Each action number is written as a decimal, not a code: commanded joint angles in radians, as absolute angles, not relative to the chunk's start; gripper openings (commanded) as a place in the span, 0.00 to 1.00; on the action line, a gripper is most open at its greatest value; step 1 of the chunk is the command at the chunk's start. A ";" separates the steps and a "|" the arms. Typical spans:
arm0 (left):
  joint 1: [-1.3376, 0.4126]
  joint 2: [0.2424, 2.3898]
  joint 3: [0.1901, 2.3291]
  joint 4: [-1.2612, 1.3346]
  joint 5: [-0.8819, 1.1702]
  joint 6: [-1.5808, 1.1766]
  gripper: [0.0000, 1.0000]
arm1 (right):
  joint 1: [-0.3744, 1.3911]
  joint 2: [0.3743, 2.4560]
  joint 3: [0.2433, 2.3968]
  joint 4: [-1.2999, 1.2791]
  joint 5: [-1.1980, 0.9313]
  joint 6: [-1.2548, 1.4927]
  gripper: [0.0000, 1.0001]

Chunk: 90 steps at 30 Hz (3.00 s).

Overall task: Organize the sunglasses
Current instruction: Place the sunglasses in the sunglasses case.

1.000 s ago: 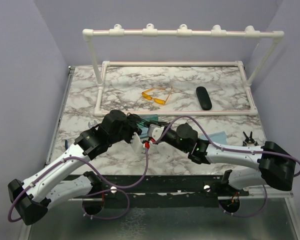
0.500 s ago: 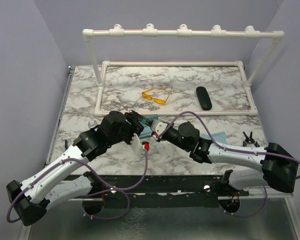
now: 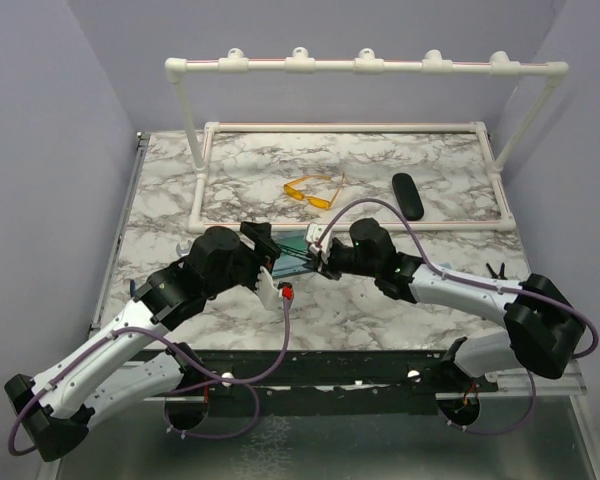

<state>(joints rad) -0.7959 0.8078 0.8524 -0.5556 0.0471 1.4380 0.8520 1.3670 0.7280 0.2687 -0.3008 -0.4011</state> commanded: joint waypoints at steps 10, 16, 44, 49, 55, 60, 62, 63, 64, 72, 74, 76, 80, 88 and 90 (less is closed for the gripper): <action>-0.661 0.924 0.841 -0.519 0.124 0.997 0.78 | 0.694 1.660 1.022 -0.113 -0.800 -0.370 0.11; -0.468 1.084 0.904 -0.559 0.326 0.885 0.73 | 0.654 1.783 1.140 -0.254 -0.890 -0.410 0.11; -0.425 1.395 0.840 -0.414 0.563 0.919 0.44 | 0.594 2.082 1.403 -0.421 -0.922 -0.521 0.11; -0.426 1.401 0.802 -0.336 0.542 0.883 0.40 | 0.601 2.103 1.418 -0.446 -0.922 -0.552 0.11; -0.425 1.403 0.768 -0.306 0.550 0.879 0.39 | 0.605 2.112 1.417 -0.474 -0.948 -0.574 0.12; -0.426 1.404 0.760 -0.274 0.542 0.871 0.38 | 0.606 2.130 1.422 -0.482 -0.960 -0.577 0.12; -0.425 1.402 0.761 -0.263 0.541 0.864 0.38 | 0.606 2.142 1.428 -0.485 -0.970 -0.576 0.12; -0.425 1.401 0.764 -0.261 0.541 0.862 0.38 | 0.606 2.146 1.429 -0.484 -0.974 -0.576 0.12; -0.426 1.398 0.769 -0.260 0.541 0.859 0.38 | 0.606 2.148 1.430 -0.484 -0.980 -0.577 0.12; -0.426 1.395 0.773 -0.259 0.559 0.906 0.42 | 0.607 2.160 1.459 -0.479 -0.958 -0.568 0.21; -0.427 1.399 0.768 -0.258 0.554 0.927 0.42 | 0.606 2.158 1.463 -0.483 -0.952 -0.569 0.22; -0.426 1.396 0.763 -0.236 0.548 0.946 0.43 | 0.606 2.155 1.460 -0.488 -0.948 -0.575 0.22; -0.426 1.379 0.795 -0.198 0.571 0.909 0.40 | 0.606 2.152 1.449 -0.505 -0.937 -0.601 0.22; -0.416 1.381 0.870 -0.499 0.630 1.069 0.49 | 0.607 2.131 1.432 -0.524 -0.954 -0.677 0.21; -0.411 1.382 0.881 -0.527 0.633 1.087 0.50 | 0.606 2.130 1.437 -0.528 -0.949 -0.680 0.21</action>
